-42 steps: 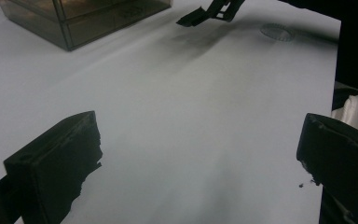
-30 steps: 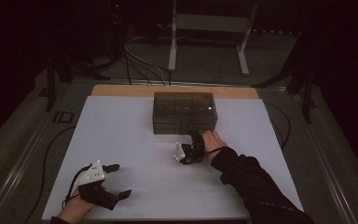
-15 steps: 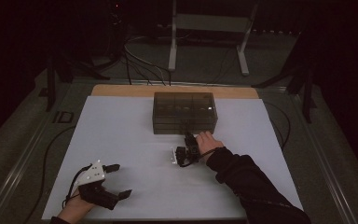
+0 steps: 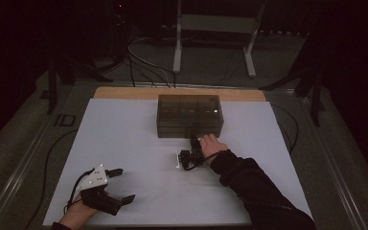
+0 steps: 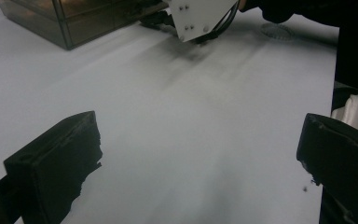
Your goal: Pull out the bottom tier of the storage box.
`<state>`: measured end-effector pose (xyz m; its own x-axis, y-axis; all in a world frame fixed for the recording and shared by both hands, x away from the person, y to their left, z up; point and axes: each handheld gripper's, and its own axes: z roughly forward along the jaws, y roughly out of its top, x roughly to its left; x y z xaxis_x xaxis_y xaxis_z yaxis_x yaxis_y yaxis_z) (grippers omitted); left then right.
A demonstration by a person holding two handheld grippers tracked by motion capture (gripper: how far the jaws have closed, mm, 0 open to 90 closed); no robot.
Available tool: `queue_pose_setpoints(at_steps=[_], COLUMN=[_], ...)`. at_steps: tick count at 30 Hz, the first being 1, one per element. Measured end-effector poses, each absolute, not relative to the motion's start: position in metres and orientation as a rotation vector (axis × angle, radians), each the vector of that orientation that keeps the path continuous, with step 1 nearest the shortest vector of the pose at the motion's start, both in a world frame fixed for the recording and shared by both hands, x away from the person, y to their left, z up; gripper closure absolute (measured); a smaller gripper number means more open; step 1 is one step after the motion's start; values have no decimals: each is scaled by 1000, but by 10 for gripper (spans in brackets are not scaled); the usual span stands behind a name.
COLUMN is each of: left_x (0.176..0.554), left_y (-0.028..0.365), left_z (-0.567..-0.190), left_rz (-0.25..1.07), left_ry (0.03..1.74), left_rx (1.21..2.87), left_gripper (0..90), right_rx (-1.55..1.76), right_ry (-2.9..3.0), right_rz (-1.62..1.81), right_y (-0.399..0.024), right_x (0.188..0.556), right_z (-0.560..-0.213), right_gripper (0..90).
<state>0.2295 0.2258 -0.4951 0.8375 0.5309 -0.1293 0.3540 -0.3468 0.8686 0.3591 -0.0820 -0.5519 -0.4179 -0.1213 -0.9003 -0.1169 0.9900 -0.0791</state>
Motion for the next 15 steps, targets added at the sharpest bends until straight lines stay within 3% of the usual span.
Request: queue_pose_setpoints(at_steps=[15], left_x=[230], left_y=[226], left_z=[-495], left_rz=[212], left_ry=[654], left_rx=[1972], left_gripper=[0], right_rx=[-174], right_ry=[1965], right_rz=[-38], right_y=[-79], right_x=[362], right_z=[-556], right_gripper=[800])
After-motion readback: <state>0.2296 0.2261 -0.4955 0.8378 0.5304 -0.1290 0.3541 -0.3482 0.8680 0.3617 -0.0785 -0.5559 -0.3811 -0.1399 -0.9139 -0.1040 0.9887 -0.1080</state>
